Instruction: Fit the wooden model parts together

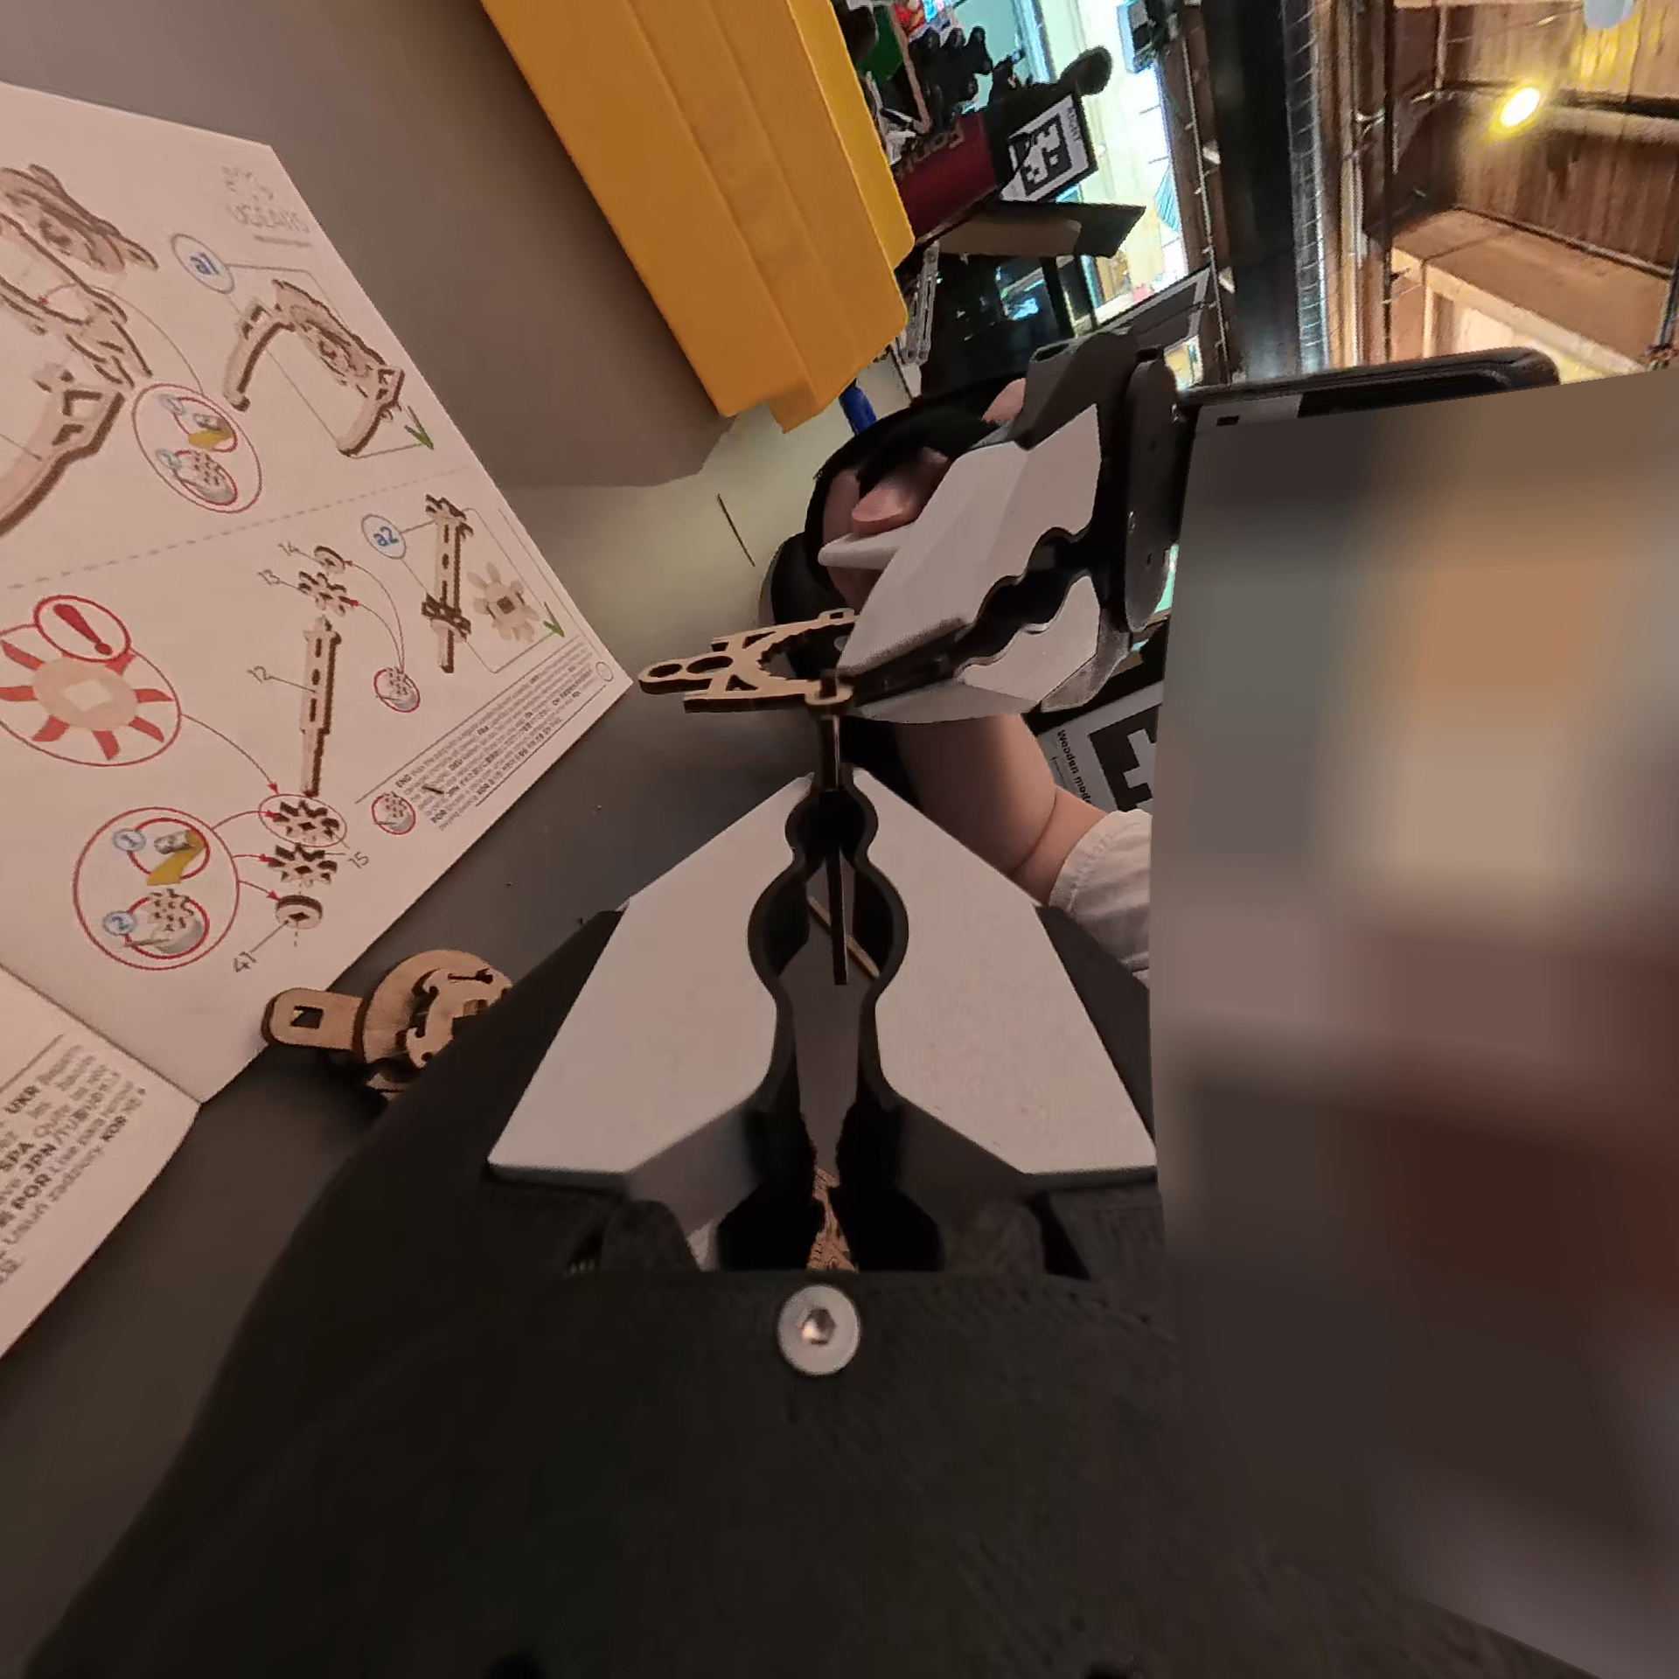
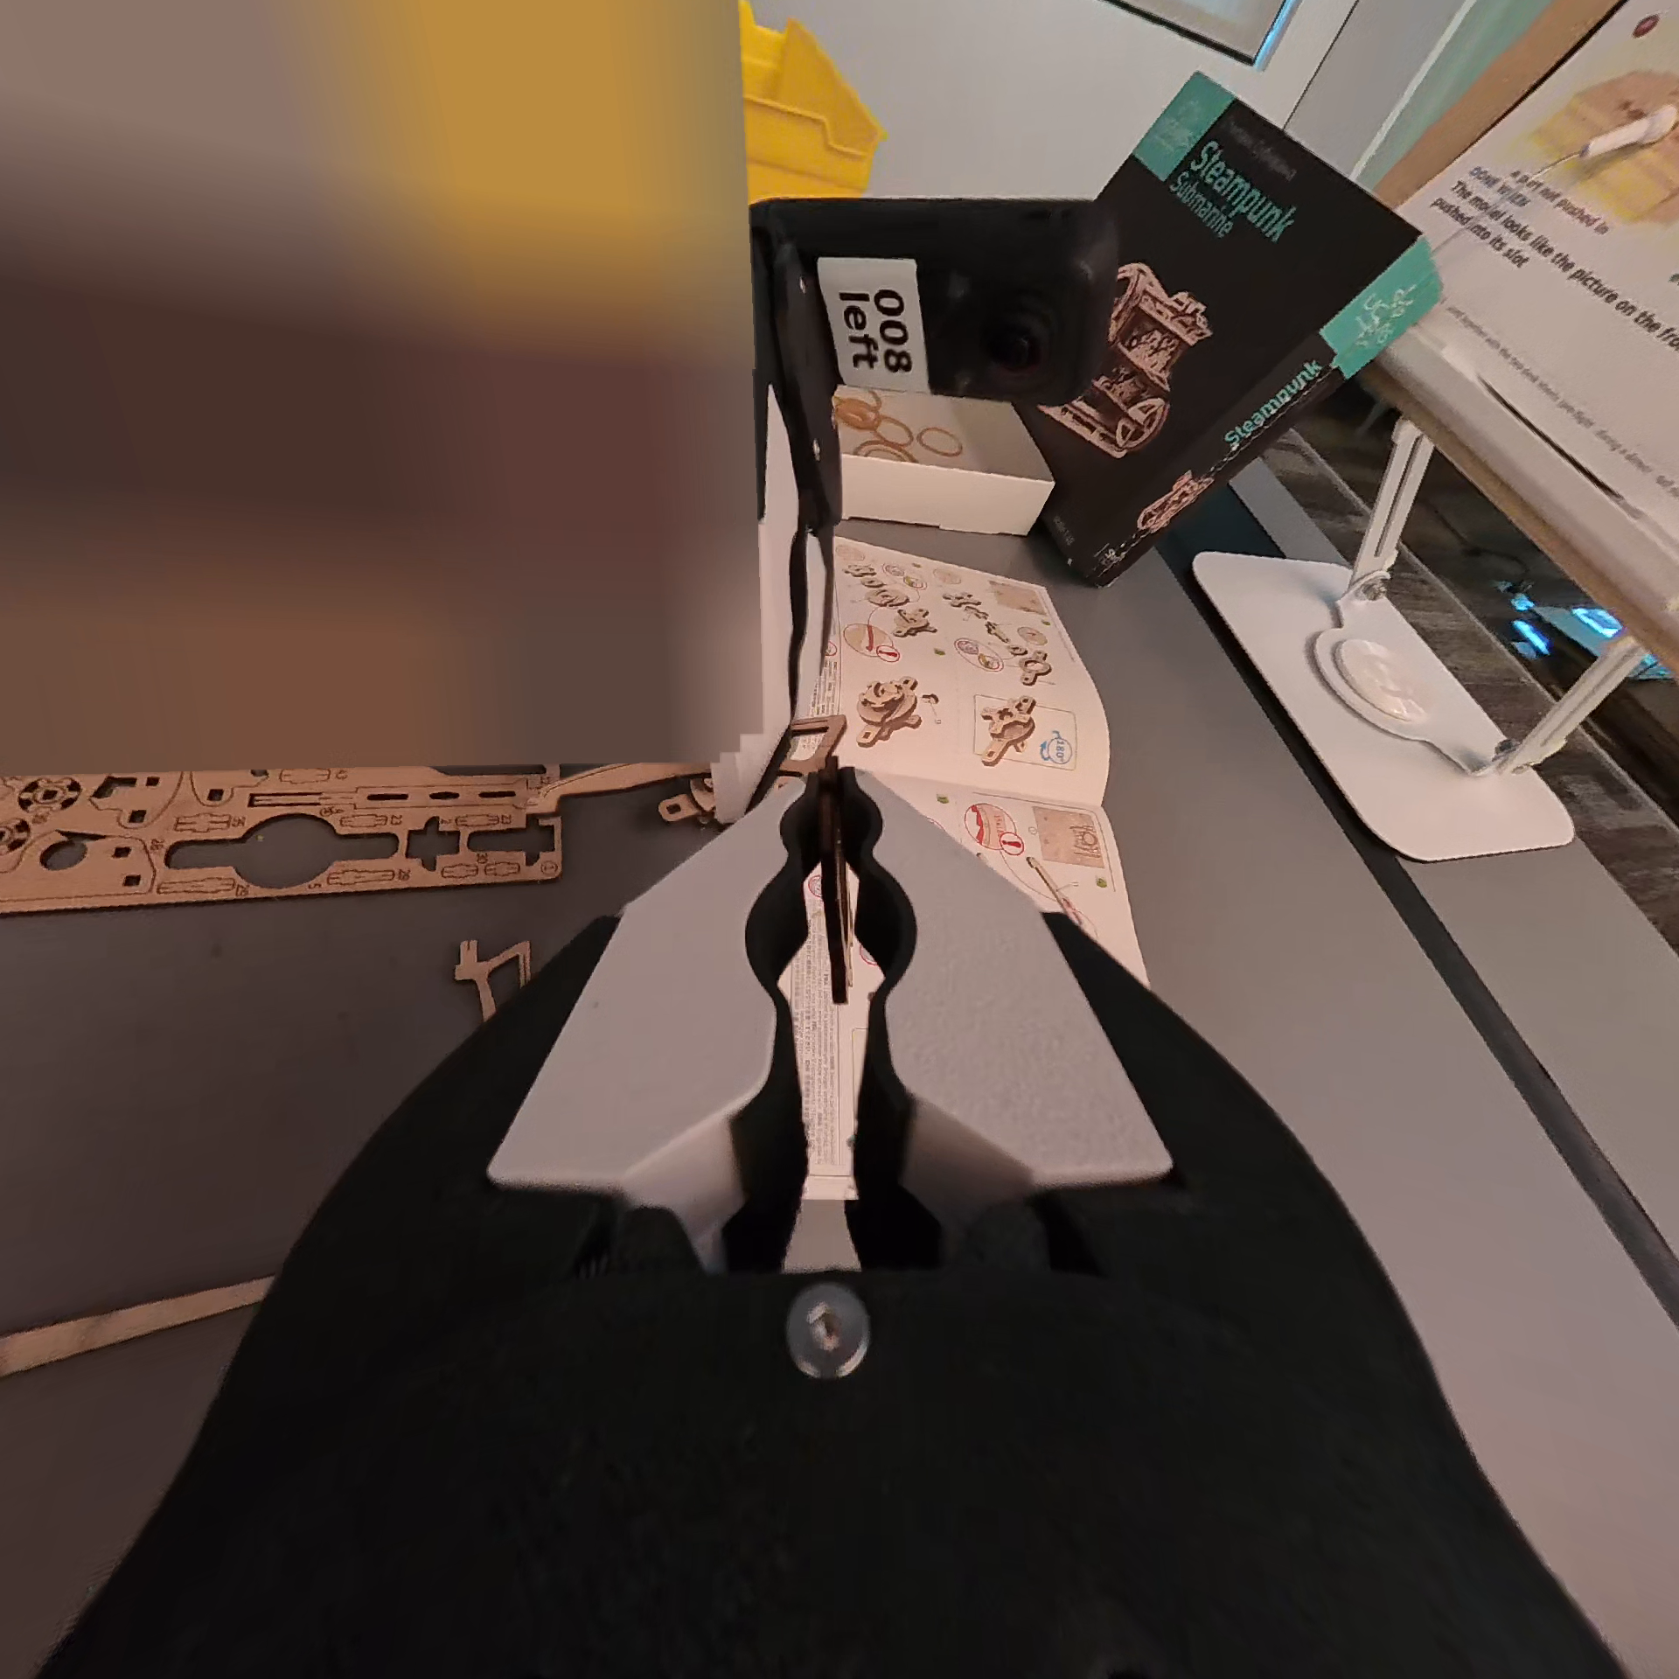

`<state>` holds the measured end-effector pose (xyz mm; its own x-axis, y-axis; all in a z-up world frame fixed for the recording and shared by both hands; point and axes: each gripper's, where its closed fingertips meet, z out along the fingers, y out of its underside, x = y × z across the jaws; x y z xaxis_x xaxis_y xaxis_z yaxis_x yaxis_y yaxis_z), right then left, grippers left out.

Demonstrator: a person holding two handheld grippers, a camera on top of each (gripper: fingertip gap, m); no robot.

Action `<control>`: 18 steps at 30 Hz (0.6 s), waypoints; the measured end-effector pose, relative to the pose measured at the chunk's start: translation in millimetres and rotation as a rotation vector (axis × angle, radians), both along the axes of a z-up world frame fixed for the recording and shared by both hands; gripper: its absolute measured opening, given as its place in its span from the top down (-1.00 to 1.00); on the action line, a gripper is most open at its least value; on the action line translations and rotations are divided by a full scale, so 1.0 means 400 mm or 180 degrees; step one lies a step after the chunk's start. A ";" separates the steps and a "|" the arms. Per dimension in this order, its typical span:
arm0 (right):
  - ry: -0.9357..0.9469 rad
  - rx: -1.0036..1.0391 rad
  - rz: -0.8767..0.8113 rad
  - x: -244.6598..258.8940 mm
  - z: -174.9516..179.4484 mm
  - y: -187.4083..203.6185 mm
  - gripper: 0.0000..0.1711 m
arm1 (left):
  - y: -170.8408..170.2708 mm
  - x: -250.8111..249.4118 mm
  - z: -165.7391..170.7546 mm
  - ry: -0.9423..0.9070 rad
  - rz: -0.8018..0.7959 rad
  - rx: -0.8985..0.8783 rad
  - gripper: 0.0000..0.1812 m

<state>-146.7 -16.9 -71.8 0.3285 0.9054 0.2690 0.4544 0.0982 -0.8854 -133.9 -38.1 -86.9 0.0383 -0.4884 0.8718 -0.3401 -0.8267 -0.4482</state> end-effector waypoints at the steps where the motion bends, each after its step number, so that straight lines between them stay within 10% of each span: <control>1: 0.0002 0.0017 0.0006 0.000 0.000 0.000 0.99 | 0.000 0.000 0.000 0.0003 -0.0003 0.0013 1.00; 18: 0.0363 -0.0054 0.0043 0.024 0.022 0.013 0.86 | 0.033 -0.013 0.013 -0.0141 0.0134 -0.0123 1.00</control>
